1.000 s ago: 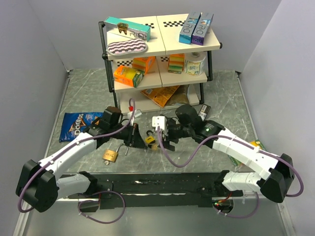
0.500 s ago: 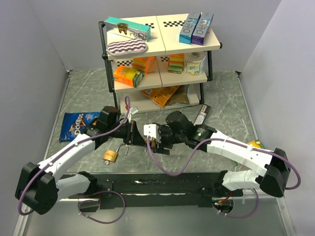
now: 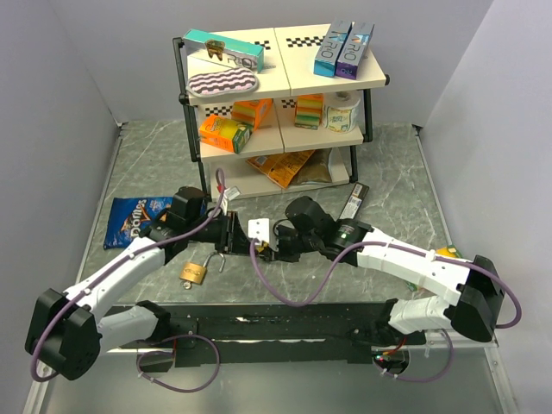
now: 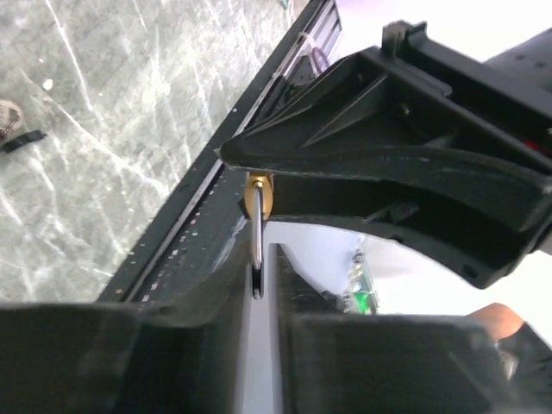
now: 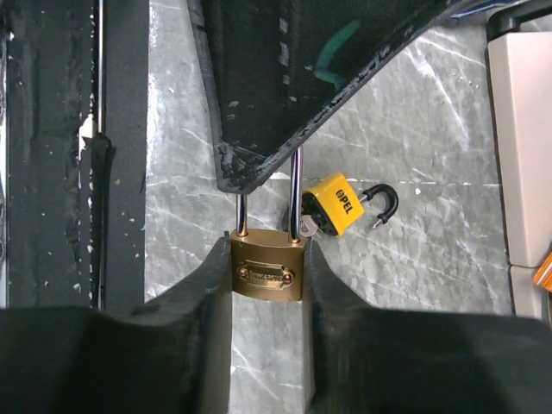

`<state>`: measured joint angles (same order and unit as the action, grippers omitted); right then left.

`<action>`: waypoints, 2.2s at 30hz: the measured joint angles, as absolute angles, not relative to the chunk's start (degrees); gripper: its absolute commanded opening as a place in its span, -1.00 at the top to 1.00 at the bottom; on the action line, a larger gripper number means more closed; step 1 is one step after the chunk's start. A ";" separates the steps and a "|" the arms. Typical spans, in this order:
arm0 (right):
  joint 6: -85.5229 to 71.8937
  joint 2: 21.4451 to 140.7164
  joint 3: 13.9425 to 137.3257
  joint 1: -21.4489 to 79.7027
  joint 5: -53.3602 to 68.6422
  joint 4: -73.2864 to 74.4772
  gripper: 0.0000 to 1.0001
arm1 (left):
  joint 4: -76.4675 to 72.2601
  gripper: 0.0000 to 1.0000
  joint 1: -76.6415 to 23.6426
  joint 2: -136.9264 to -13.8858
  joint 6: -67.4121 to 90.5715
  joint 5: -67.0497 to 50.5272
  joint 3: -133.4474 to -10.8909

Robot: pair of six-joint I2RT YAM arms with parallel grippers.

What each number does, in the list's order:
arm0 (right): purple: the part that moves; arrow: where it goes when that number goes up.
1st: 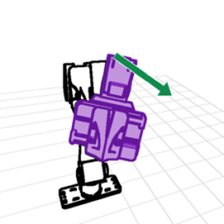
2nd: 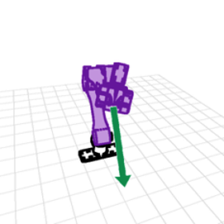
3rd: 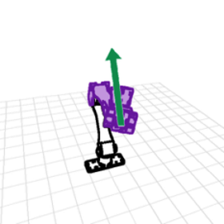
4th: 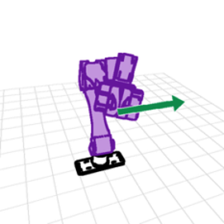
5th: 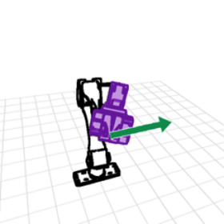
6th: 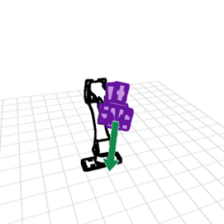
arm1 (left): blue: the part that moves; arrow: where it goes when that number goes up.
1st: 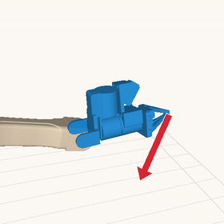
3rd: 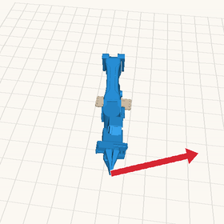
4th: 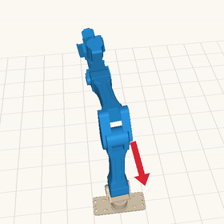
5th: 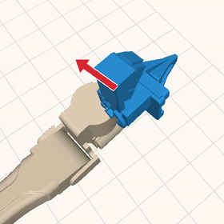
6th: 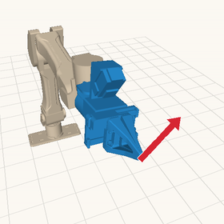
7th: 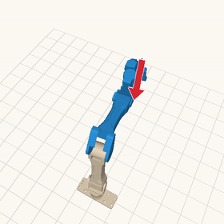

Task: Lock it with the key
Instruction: Place the lock at the center of the board.

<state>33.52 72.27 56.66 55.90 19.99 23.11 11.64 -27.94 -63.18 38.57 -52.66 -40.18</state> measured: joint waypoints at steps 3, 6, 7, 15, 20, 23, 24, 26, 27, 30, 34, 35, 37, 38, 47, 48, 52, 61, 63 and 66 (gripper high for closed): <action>32.49 72.27 56.66 55.86 19.86 23.33 1.00 | 11.38 -0.53 -27.24 -62.57 38.17 -53.06 -39.62; 30.83 72.27 56.66 54.85 19.73 23.49 1.00 | 12.49 -0.84 -24.12 -61.10 37.32 -53.74 -39.57; 29.54 72.29 56.66 53.76 19.88 23.81 1.00 | 13.37 -0.88 -21.63 -60.12 36.69 -54.11 -39.66; 12.99 78.91 57.56 41.65 17.10 27.22 1.00 | 16.97 -0.93 -3.46 -51.35 32.77 -54.70 -43.07; -1.78 87.68 61.91 40.29 8.91 31.66 1.00 | 14.17 -0.93 1.87 -48.86 33.69 -53.15 -43.24; -8.47 91.88 63.77 39.31 6.15 32.14 1.00 | 11.81 -0.93 3.73 -47.90 34.76 -51.55 -43.24; -10.31 92.97 64.07 39.05 5.39 32.14 1.00 | 11.33 -0.93 3.88 -47.62 34.98 -51.16 -43.24; -13.34 94.76 64.69 38.61 4.12 32.25 1.00 | 10.59 -0.93 3.97 -46.61 35.40 -50.48 -43.24; -14.59 95.48 65.14 38.48 3.64 32.25 1.00 | 10.31 -0.93 3.97 -46.00 35.48 -50.06 -43.24; -17.67 97.73 67.59 38.46 2.50 32.27 1.00 | 10.07 -0.93 4.01 -44.56 35.62 -49.43 -43.24; -20.51 100.14 70.72 38.35 1.67 32.18 1.00 | 10.17 -0.93 4.19 -44.47 35.62 -48.95 -43.86; -21.19 100.95 71.40 38.33 1.50 32.14 1.00 | 10.22 -0.93 4.23 -44.58 35.64 -48.66 -44.07; -22.17 102.45 72.34 38.22 1.30 32.25 1.00 | 10.20 -0.93 4.34 -44.73 35.83 -48.42 -44.34; -22.90 103.50 72.88 38.11 1.02 32.45 1.00 | 10.13 -0.93 4.34 -44.75 36.16 -48.27 -44.40; -25.67 109.97 76.62 37.43 -0.03 34.98 0.92 | 6.72 -0.93 4.71 -44.91 40.64 -48.21 -45.67; -25.80 110.54 77.12 37.32 -0.08 35.07 0.88 | 6.61 -0.93 4.71 -44.91 40.77 -48.21 -45.74; -26.26 111.15 77.78 37.26 -0.01 35.48 0.48 | 6.61 -0.93 4.80 -44.93 41.21 -48.18 -45.76; -26.61 112.53 79.57 37.23 -0.14 36.80 -0.12 | 6.20 -0.93 4.95 -46.46 41.71 -48.16 -45.78; -26.57 112.75 79.94 37.23 -0.27 37.17 -0.25 | 6.22 -0.93 4.97 -46.48 41.69 -48.16 -45.78; -25.89 112.73 80.18 37.23 -0.23 37.78 -0.33 | 6.44 -0.93 5.10 -46.48 41.67 -48.16 -45.91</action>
<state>-25.89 112.73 80.18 37.23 -0.23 37.78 6.44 5.10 -46.48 41.67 -48.16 -45.91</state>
